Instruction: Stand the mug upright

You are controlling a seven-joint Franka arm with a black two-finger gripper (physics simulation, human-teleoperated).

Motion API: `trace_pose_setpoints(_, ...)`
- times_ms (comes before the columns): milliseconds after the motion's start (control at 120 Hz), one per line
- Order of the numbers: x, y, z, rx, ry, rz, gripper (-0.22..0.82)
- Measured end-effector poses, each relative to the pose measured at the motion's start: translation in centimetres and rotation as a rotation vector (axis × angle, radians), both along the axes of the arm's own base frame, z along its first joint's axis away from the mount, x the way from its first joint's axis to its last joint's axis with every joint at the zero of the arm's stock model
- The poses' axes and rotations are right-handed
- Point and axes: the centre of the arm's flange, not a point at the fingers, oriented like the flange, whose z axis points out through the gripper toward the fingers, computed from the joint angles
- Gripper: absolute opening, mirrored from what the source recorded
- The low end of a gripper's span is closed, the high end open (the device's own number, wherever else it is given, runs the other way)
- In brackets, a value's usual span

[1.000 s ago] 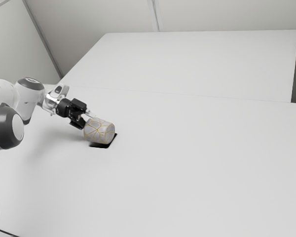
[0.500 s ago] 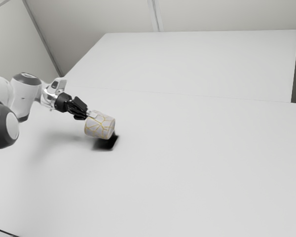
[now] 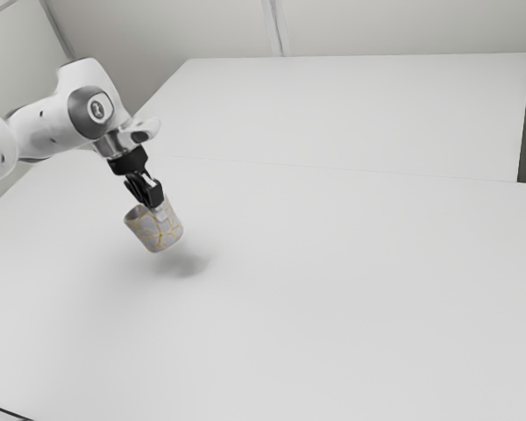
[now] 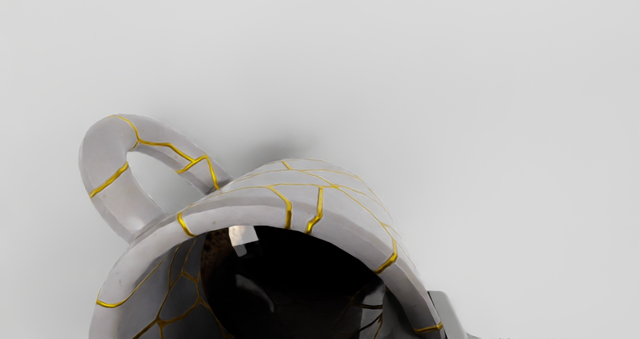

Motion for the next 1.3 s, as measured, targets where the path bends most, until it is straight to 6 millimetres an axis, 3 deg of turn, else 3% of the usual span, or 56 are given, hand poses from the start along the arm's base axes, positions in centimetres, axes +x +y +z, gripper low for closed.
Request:
trace_pose_setpoints(242,-1.4,-2.0,-4.0,0.199,-0.074,0.032,-0.18)
trace_pose_setpoints(525,-3.1,-3.3,-9.1,0.255,-0.083,0.122,-0.16)
trace_pose_setpoints(742,-3.2,-3.3,-9.2,0.254,-0.112,0.198,0.28)
trace_pose_setpoints(875,-2.6,-3.3,-6.2,0.246,-0.161,0.241,0.43)
trace_pose_setpoints(1008,-0.4,-3.2,-1.3,0.229,-0.203,0.287,0.51)
trace_pose_setpoints(1300,3.6,-3.4,12.2,0.185,-0.234,0.347,0.58)
